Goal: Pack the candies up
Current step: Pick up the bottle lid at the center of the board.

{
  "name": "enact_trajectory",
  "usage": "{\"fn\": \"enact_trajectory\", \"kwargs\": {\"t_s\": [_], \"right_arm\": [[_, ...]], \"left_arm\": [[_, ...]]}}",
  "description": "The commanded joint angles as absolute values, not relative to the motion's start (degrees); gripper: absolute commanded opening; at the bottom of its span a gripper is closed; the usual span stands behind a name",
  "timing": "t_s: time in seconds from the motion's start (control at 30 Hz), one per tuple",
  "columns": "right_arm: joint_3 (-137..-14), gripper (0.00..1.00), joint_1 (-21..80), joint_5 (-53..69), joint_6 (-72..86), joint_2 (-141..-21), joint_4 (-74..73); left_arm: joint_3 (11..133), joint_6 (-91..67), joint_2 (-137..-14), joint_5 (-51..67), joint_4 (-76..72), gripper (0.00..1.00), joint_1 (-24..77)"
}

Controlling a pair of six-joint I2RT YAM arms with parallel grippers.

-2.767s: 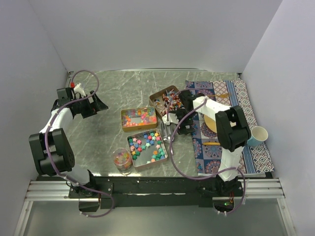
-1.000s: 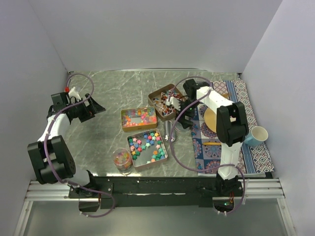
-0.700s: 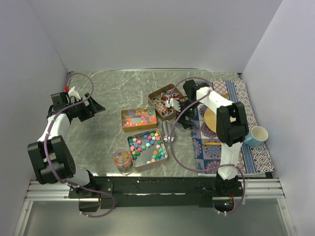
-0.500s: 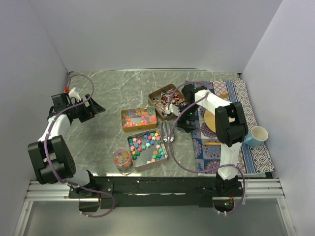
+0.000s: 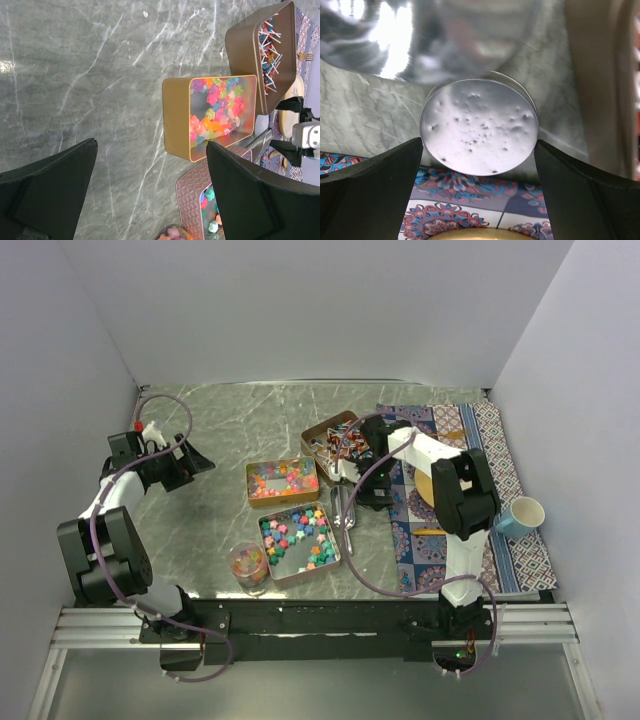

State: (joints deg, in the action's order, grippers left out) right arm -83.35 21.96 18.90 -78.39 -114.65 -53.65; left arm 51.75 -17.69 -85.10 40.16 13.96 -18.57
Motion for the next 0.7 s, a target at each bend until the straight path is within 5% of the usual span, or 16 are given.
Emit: {"fn": "enact_trajectory", "kwargs": {"t_s": [0.0, 0.43, 0.67], "right_arm": [[-82.4, 1.0, 23.2, 18.8, -80.6, -112.3, -54.1], [-78.7, 1.0, 25.0, 17.9, -79.3, -111.4, -49.3], [-78.7, 0.9, 25.0, 16.9, -75.2, -109.8, -50.2]], "left_arm": [[52.3, -17.9, -85.6, 41.0, 11.9, 0.97, -18.6], [51.1, -17.8, -84.4, 40.6, 11.9, 0.97, -18.8], [51.2, -17.7, -83.0, 40.6, 12.6, 0.97, -18.8]]}}
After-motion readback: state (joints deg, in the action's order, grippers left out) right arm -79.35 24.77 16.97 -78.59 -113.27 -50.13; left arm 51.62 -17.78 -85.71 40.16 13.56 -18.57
